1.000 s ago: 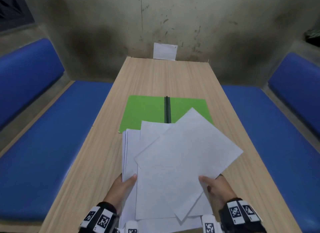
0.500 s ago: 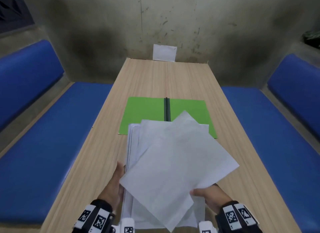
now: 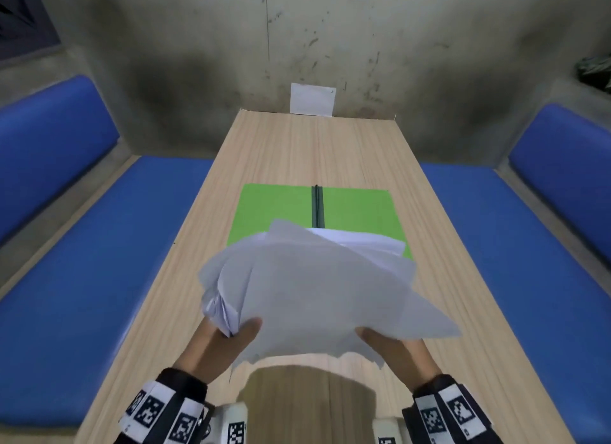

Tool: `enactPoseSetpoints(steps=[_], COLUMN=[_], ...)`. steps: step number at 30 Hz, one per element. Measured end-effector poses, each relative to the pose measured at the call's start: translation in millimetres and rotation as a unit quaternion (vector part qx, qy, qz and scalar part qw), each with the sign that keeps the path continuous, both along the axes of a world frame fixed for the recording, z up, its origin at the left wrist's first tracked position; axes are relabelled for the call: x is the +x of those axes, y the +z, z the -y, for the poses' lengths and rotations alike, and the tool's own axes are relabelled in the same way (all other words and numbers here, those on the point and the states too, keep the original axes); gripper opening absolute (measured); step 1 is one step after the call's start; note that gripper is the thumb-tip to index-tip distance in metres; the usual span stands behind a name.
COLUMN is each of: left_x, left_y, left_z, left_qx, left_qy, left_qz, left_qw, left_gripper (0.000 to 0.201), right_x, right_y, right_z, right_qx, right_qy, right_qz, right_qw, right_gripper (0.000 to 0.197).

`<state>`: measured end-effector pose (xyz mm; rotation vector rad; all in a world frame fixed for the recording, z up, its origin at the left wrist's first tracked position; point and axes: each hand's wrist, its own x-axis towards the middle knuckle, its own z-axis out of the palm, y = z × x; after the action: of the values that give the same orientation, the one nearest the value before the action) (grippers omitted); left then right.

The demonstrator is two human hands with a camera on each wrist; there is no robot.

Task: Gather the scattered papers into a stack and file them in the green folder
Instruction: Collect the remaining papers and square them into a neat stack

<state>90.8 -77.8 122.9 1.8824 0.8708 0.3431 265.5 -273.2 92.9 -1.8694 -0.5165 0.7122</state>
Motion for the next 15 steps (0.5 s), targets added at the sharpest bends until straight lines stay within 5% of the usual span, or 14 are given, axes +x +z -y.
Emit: enactPoseSetpoints(steps=[7, 10, 15], left_x=[-3.4, 0.9, 10.0], left_y=[-5.2, -4.7, 13.2], left_z=[-5.9, -2.3, 17.1], left_qx=[-0.149, -0.140, -0.095], left_qy=[-0.052, -0.041, 0.050], left_qz=[0.142, 0.181, 0.299], left_qw=[0.977, 0.972, 0.948], left_gripper=[0.065, 0.085, 0.076], right_x=[3.3, 1.6, -4.8], right_y=[16.0, 22.2, 46.8], right_z=[3.1, 1.0, -12.5], right_qx=[0.140, 0.208, 0.283], right_qy=[0.010, -0.034, -0.088], right_qz=[-0.034, -0.067, -0.057], right_qw=[0.989, 0.975, 0.953], right_gripper=[0.042, 0.073, 0.103])
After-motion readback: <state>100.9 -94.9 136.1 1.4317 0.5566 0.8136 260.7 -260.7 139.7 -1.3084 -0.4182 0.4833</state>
